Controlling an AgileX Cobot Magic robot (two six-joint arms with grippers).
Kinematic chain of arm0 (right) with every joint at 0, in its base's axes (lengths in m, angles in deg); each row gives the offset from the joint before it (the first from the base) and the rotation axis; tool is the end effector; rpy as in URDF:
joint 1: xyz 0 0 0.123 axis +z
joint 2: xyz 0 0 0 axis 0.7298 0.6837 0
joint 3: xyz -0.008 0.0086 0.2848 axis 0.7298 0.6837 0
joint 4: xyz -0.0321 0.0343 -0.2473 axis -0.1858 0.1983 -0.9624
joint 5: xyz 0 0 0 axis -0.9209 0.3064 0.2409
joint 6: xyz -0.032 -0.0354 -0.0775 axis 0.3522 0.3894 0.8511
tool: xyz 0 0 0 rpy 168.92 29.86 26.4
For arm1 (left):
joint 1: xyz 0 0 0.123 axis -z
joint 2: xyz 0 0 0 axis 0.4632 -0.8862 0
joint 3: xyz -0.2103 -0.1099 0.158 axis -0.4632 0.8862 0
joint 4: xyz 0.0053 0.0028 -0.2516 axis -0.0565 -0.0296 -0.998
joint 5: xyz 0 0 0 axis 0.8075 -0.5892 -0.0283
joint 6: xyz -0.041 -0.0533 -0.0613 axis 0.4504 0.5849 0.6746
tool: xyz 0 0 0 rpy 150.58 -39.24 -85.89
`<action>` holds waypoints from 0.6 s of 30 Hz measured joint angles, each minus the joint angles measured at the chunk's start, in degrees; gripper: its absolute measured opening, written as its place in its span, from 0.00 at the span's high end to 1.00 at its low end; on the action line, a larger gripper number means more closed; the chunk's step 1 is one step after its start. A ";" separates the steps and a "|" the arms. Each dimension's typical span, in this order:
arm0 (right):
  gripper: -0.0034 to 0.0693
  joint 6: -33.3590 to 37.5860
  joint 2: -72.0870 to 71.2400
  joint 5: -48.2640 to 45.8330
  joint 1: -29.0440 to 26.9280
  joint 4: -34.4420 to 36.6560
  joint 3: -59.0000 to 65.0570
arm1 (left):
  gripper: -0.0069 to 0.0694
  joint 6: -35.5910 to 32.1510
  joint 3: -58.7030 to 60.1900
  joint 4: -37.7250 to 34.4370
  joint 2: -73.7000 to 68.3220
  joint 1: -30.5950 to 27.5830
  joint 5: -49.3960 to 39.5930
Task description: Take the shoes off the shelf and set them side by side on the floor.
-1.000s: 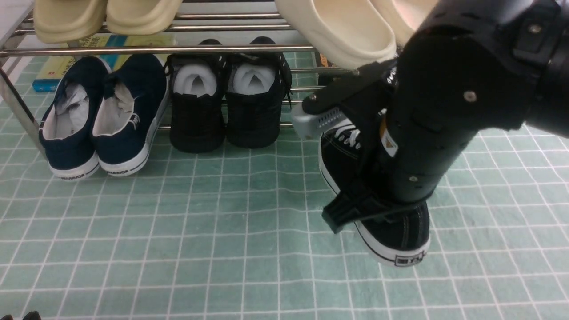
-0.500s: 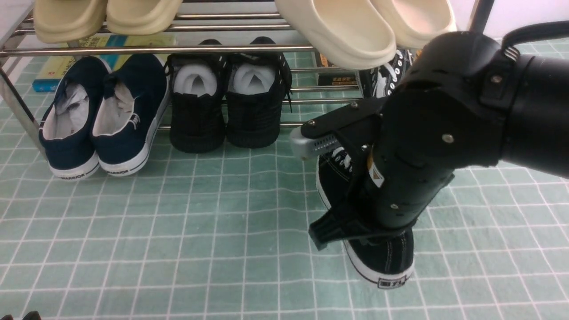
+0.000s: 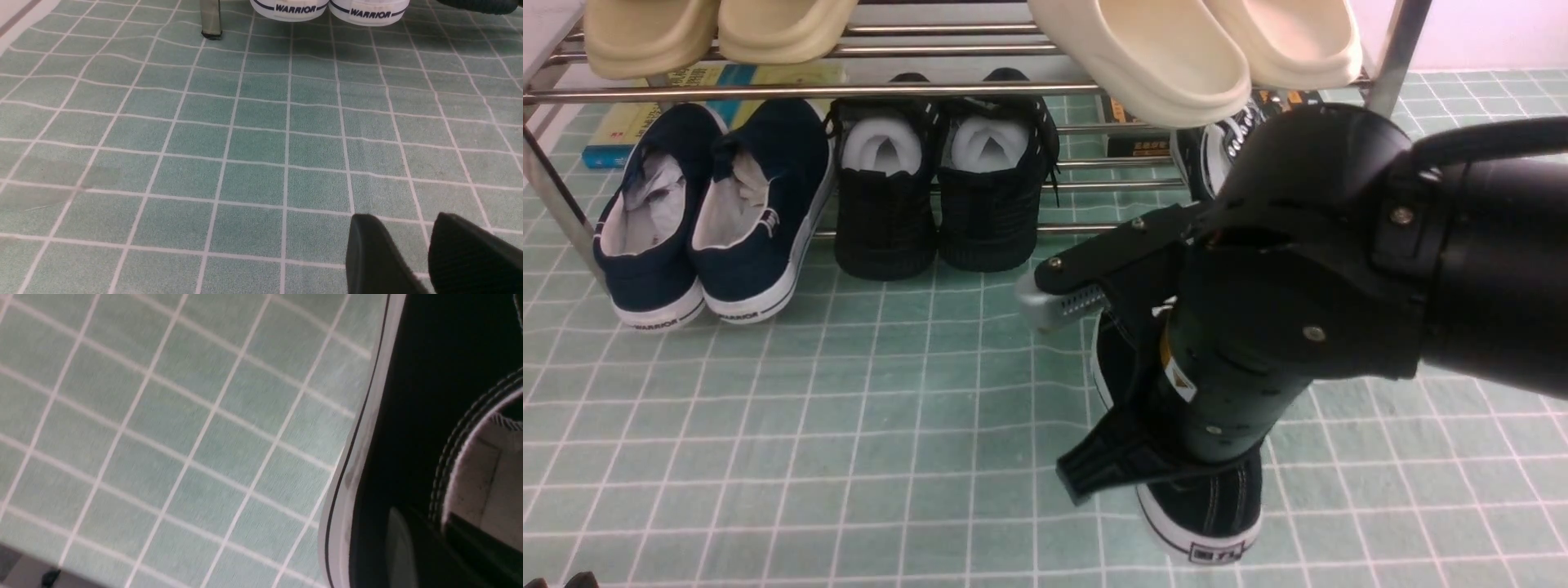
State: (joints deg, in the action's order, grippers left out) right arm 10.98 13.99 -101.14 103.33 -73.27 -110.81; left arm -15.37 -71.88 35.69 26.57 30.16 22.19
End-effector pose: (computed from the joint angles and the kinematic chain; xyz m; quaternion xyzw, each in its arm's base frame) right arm 0.1973 0.2699 0.2989 -0.2120 0.9631 0.0365 0.1618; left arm 0.0521 0.0033 0.1744 -0.0337 0.8031 -0.0135 0.5947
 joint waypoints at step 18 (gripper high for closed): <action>0.93 -6.26 6.85 7.54 0.66 -4.14 0.00 | 0.59 0.00 0.00 0.00 0.00 0.00 0.00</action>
State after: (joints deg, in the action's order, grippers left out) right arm 4.72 20.84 -93.60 103.99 -77.42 -110.81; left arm -15.37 -71.88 35.69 26.57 30.16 22.19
